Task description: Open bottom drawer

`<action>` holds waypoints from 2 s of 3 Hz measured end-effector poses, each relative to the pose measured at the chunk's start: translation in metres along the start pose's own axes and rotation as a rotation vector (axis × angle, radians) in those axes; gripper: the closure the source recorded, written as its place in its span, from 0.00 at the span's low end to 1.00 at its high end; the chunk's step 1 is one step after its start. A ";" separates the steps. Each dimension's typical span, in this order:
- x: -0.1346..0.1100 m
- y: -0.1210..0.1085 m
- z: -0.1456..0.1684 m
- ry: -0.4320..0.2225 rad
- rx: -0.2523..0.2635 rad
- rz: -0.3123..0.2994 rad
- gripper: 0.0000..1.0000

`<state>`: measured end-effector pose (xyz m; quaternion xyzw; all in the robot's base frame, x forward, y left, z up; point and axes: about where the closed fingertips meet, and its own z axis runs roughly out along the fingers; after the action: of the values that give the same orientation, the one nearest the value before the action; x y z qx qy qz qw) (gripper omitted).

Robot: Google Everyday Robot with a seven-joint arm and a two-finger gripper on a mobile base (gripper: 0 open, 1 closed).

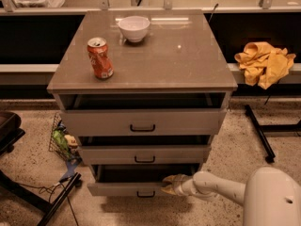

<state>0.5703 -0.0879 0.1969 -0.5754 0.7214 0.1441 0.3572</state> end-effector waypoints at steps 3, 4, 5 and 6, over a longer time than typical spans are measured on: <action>0.009 0.025 -0.018 0.022 -0.024 0.046 1.00; 0.010 0.040 -0.035 0.046 -0.045 0.074 1.00; 0.010 0.040 -0.035 0.046 -0.045 0.074 1.00; 0.009 0.060 -0.053 0.071 -0.095 0.110 1.00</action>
Offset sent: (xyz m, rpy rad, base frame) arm -0.1215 -0.0456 0.0118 -0.0169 0.2036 -0.0836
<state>0.4948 -0.1089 0.2157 -0.5559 0.7566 0.1774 0.2951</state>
